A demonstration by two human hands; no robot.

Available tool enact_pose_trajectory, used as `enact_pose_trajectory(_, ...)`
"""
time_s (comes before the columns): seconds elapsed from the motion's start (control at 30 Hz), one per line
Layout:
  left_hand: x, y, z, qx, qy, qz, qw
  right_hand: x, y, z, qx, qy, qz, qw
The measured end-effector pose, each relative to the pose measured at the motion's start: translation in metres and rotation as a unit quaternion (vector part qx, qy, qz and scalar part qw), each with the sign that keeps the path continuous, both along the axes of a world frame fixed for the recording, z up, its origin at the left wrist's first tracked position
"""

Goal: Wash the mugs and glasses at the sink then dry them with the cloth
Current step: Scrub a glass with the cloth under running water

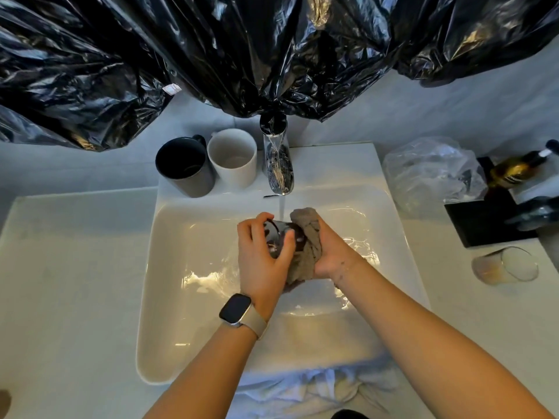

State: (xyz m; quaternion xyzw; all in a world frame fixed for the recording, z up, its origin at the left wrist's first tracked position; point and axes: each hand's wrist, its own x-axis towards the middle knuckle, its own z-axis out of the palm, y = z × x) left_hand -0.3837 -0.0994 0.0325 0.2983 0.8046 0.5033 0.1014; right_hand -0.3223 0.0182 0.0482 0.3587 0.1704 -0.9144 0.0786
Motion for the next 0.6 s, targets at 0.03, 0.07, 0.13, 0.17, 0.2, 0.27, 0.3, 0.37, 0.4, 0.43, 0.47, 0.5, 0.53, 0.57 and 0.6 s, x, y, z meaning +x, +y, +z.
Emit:
enact_pose_trajectory(0.03, -0.004, 0.000, -0.001, -0.007, 0.020, -0.017, 1.000, -0.003, 0.002, 0.000, -0.001, -0.002, 0.007, 1.000)
enact_pose_trajectory(0.07, -0.007, 0.001, -0.002, -0.007, 0.020, -0.017, 1.000, -0.008, 0.002, 0.001, 0.005, -0.003, 0.002, 1.000)
enact_pose_trajectory(0.13, -0.014, 0.005, -0.003, 0.009, -0.032, 0.025, 0.999, -0.020, -0.002, -0.002, 0.049, -0.021, -0.040, 0.998)
enact_pose_trajectory(0.17, -0.017, 0.009, -0.004, 0.012, -0.070, 0.058, 0.996, -0.023, -0.008, -0.006, 0.114, -0.036, -0.072, 0.990)
enact_pose_trajectory(0.2, -0.021, 0.012, -0.006, 0.012, -0.119, 0.088, 0.989, -0.023, -0.015, -0.012, 0.209, -0.049, -0.107, 0.971)
enact_pose_trajectory(0.27, -0.030, 0.020, -0.010, 0.015, -0.262, 0.118, 0.958, -0.019, -0.030, -0.019, 0.405, -0.048, -0.146, 0.901)
enact_pose_trajectory(0.3, -0.034, 0.023, -0.010, 0.020, -0.327, 0.123, 0.937, -0.017, -0.035, -0.021, 0.462, -0.044, -0.152, 0.873)
enact_pose_trajectory(0.37, -0.035, 0.028, -0.009, 0.018, -0.351, 0.118, 0.929, -0.016, -0.034, -0.023, 0.480, -0.056, -0.157, 0.862)
enact_pose_trajectory(0.4, -0.032, 0.029, -0.008, 0.004, -0.310, 0.110, 0.944, -0.017, -0.028, -0.024, 0.452, -0.068, -0.152, 0.876)
enact_pose_trajectory(0.43, -0.028, 0.028, -0.007, -0.016, -0.247, 0.099, 0.964, -0.020, -0.020, -0.024, 0.391, -0.075, -0.139, 0.907)
enact_pose_trajectory(0.47, -0.024, 0.025, -0.005, -0.034, -0.176, 0.086, 0.980, -0.023, -0.010, -0.022, 0.293, -0.073, -0.115, 0.946)
enact_pose_trajectory(0.5, -0.020, 0.022, -0.004, -0.044, -0.110, 0.066, 0.991, -0.025, -0.001, -0.018, 0.187, -0.064, -0.065, 0.978)
enact_pose_trajectory(0.53, -0.019, 0.019, -0.004, -0.047, -0.058, 0.036, 0.997, -0.026, 0.007, -0.016, 0.109, -0.046, -0.010, 0.993)
enact_pose_trajectory(0.57, -0.019, 0.016, -0.004, -0.049, -0.022, 0.001, 0.999, -0.025, 0.014, -0.016, 0.066, -0.034, 0.026, 0.997)
enact_pose_trajectory(0.6, -0.019, 0.014, -0.004, -0.050, -0.001, -0.028, 0.998, -0.025, 0.019, -0.017, 0.042, -0.031, 0.043, 0.998)
